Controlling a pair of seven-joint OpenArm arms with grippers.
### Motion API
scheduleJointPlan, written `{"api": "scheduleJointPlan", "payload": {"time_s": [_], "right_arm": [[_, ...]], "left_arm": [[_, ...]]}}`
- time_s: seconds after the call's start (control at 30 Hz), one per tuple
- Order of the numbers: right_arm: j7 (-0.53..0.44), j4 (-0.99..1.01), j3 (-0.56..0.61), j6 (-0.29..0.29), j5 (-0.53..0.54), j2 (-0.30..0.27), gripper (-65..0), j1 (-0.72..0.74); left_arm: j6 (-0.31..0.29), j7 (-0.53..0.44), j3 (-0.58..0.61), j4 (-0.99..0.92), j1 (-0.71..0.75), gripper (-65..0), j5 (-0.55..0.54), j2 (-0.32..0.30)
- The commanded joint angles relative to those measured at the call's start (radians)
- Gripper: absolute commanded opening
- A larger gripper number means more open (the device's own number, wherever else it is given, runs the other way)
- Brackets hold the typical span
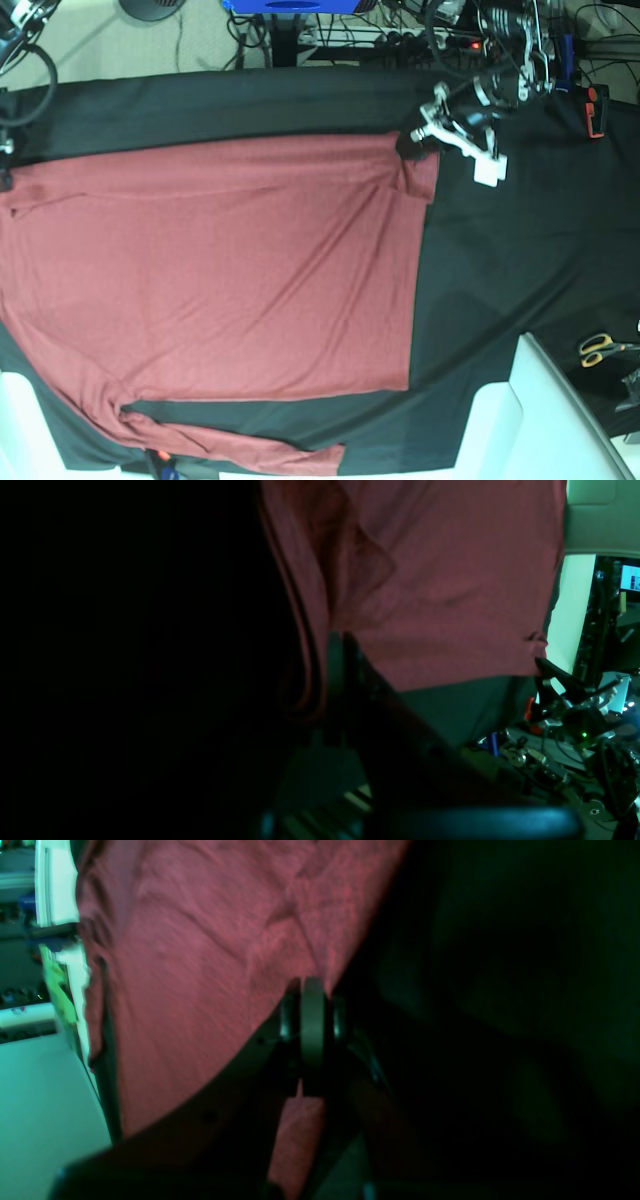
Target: Fold the T-shirt properly
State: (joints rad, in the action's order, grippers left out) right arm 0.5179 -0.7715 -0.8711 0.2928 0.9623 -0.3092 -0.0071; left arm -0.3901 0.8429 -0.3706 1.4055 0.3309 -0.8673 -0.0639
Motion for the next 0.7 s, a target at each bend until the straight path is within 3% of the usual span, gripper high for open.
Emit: {"api": "scheduleJointPlan", "payload": {"time_s": [0.0,0.33,0.67], "right_arm": [[-0.017,-0.033,-0.006,0.012,0.017,-0.025,-65.0,-0.008],[-0.015,-0.13,-0.006,0.01,0.151,-0.002,-65.0,-0.147],[-0.015,-0.225,-0.006,0.01,0.208,0.069,-65.0,-0.251]], "left_arm": [[-0.004,-0.006,-0.023,0.024,0.01,-65.0,-0.016,-0.009],[-0.008,-0.006,-0.078,0.038,0.06,-65.0,-0.016,-0.038],[-0.008,-0.006,-0.081,0.094,0.115,-65.0,-0.016,-0.037]]}}
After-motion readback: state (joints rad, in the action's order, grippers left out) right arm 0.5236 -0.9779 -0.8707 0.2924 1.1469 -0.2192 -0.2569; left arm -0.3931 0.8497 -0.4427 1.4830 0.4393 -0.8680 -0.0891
